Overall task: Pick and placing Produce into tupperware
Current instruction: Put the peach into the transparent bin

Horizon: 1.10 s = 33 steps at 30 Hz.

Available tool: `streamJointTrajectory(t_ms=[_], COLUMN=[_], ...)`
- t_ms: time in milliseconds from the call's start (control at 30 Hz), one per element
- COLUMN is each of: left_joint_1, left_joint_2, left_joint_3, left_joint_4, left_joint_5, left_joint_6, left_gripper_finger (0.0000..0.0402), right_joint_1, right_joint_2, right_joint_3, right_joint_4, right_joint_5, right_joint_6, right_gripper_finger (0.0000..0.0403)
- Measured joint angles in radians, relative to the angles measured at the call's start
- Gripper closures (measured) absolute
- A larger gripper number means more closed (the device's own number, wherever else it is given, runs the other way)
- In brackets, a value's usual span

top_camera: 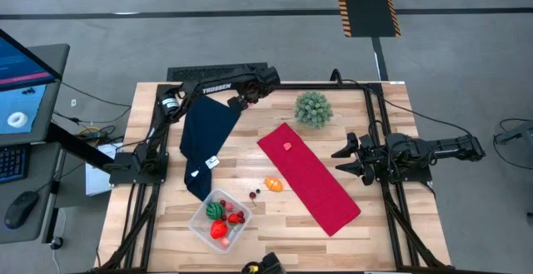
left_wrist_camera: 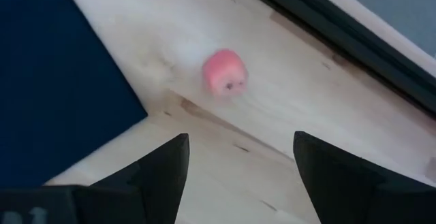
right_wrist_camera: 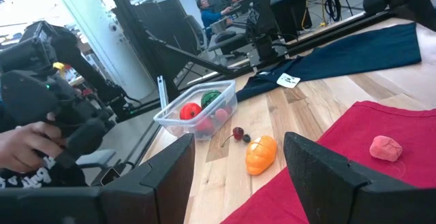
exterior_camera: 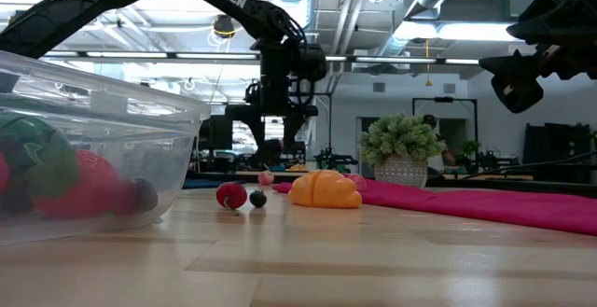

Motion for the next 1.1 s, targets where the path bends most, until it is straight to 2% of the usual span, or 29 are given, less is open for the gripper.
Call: streamJointTrajectory(t_ms=[133,300,467,600,833,1100], left_joint_1=[0.001,0.013,0.046,0.057,0.079,0.086], left_joint_2=[0.0,0.0,0.0,0.0,0.045,0.056], left_joint_3=[0.0,0.0,0.0,0.0,-0.003,-0.001], left_joint_4=[0.017,0.116,0.111,0.076,0.029,0.006], left_joint_5=[-0.008,-0.036,0.035,0.008,0.063,0.056], left_joint_6=[0.009,0.076,0.08,0.079,0.086,0.085], left_gripper_finger=[0.0149,0.0149,0.0154,0.0162,0.0185,0.0205], right_joint_1=[0.0,0.0,0.0,0.0,0.0,0.0], right_joint_2=[0.0,0.0,0.0,0.0,0.0,0.0], right_joint_3=[0.0,0.0,0.0,0.0,0.0,0.0], right_joint_4=[0.0,0.0,0.0,0.0,0.0,0.0], right_joint_5=[0.0,0.0,0.0,0.0,0.0,0.0], right_joint_6=[0.0,0.0,0.0,0.0,0.0,0.0], right_gripper_finger=[0.0154,0.0154,0.0154,0.0154,0.0154,0.0154])
